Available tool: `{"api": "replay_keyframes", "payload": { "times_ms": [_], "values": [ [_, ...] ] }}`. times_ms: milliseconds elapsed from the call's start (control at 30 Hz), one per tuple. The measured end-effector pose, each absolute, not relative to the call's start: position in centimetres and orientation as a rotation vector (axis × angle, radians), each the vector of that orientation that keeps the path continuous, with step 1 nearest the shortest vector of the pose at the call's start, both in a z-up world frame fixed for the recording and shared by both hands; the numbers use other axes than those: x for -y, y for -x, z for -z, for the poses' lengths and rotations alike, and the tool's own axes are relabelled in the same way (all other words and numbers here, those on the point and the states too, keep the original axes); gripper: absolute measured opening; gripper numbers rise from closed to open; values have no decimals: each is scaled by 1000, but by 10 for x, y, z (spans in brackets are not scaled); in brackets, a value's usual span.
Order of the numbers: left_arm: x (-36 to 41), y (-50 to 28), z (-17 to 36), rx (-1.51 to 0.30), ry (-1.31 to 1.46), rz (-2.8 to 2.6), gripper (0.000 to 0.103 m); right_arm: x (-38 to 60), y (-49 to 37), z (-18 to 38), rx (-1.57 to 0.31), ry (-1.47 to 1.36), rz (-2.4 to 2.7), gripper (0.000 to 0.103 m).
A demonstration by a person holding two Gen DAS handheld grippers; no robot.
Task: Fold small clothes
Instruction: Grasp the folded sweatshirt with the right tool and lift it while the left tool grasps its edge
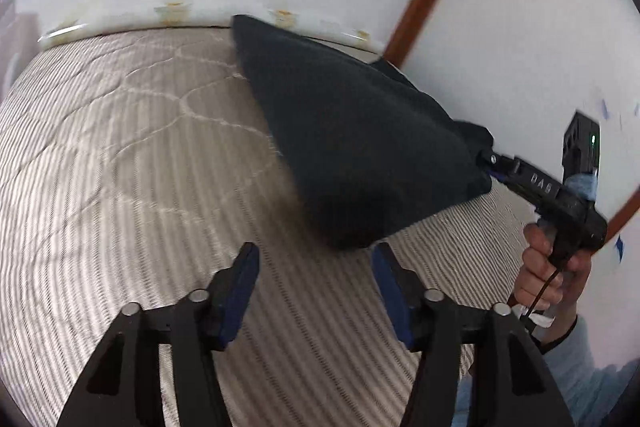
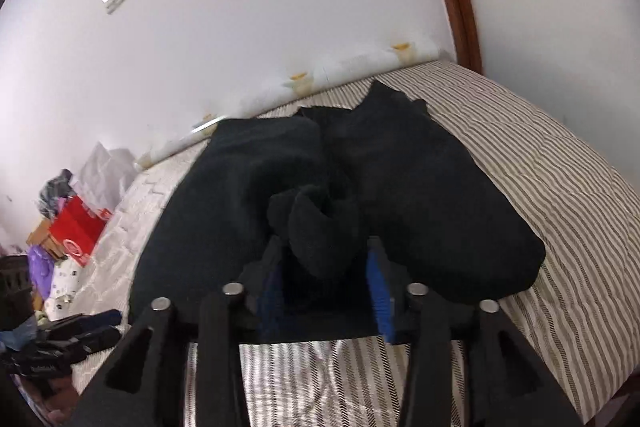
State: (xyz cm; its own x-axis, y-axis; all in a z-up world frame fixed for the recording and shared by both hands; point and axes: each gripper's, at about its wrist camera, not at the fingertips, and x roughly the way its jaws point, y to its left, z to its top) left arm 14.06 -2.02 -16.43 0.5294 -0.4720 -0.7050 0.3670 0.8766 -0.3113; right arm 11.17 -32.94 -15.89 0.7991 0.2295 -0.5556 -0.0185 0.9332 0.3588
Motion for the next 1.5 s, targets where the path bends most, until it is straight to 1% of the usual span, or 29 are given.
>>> {"api": "replay_keyframes", "payload": {
  "times_ms": [33, 67, 100, 233, 267, 367, 433, 467, 500, 533, 567, 600, 767, 833, 867, 967, 1033, 1067, 1100, 1133, 1167, 1200, 1233, 1267, 1300, 1367, 1400, 1433, 1500],
  "values": [
    [24, -141, 165, -878, 115, 506, 59, 331, -112, 159, -632, -360, -157, 52],
    [29, -142, 165, -878, 105, 507, 59, 331, -114, 160, -633, -369, -174, 58],
    [34, -144, 167, -883, 99, 506, 59, 328, -119, 161, -637, -372, -179, 61],
    [44, -151, 177, -906, 97, 486, 59, 326, -143, 171, -659, -439, -203, 62],
    [47, -152, 179, -910, 93, 483, 59, 326, -150, 174, -664, -468, -207, 64],
    [59, -158, 184, -930, 79, 486, 59, 317, -165, 174, -666, -483, -174, 64],
    [68, -161, 186, -929, 68, 489, 59, 311, -176, 174, -681, -479, -166, 50],
    [72, -162, 185, -928, 55, 477, 59, 307, -182, 172, -691, -476, -173, 33],
    [75, -164, 186, -924, 38, 453, 59, 305, -184, 170, -689, -461, -169, 21],
    [78, -166, 186, -922, 26, 438, 59, 305, -185, 167, -677, -446, -173, 20],
    [80, -167, 186, -922, 23, 432, 59, 307, -184, 160, -642, -427, -188, 16],
    [81, -168, 186, -922, 23, 428, 59, 312, -179, 154, -605, -418, -189, 14],
    [86, -168, 182, -910, -5, 435, 59, 368, -137, 129, -391, -424, -80, 13],
    [92, -168, 181, -905, -14, 452, 59, 389, -125, 130, -364, -406, -5, 13],
    [96, -169, 181, -900, -18, 460, 59, 399, -124, 135, -384, -399, 23, 13],
    [108, -167, 179, -878, -42, 470, 59, 419, -136, 160, -505, -430, 32, 14],
    [117, -166, 178, -859, -62, 468, 59, 418, -139, 168, -543, -413, 37, 17],
    [121, -166, 177, -854, -68, 466, 59, 417, -137, 170, -551, -394, 44, 20],
    [123, -165, 177, -852, -71, 465, 59, 417, -134, 169, -554, -384, 52, 27],
    [124, -161, 176, -846, -73, 465, 58, 415, -132, 169, -558, -378, 63, 31],
    [126, -162, 176, -839, -73, 466, 58, 417, -127, 170, -565, -374, 81, 40],
    [127, -162, 176, -832, -74, 465, 58, 419, -124, 171, -567, -372, 88, 45],
    [129, -164, 176, -828, -73, 461, 56, 420, -122, 171, -572, -369, 91, 47],
    [131, -163, 176, -828, -69, 462, 51, 421, -121, 174, -587, -366, 93, 51],
    [134, -162, 176, -830, -65, 459, 50, 421, -122, 177, -604, -362, 91, 51],
    [136, -162, 176, -823, -69, 424, 40, 421, -129, 184, -651, -353, 81, 51],
    [137, -163, 176, -819, -68, 417, 38, 420, -135, 186, -671, -358, 81, 50],
    [137, -164, 175, -813, -57, 409, 33, 419, -142, 187, -690, -367, 80, 49],
    [126, -161, 171, -802, -24, 402, 27, 415, -156, 189, -717, -392, 31, 21]
  ]
}}
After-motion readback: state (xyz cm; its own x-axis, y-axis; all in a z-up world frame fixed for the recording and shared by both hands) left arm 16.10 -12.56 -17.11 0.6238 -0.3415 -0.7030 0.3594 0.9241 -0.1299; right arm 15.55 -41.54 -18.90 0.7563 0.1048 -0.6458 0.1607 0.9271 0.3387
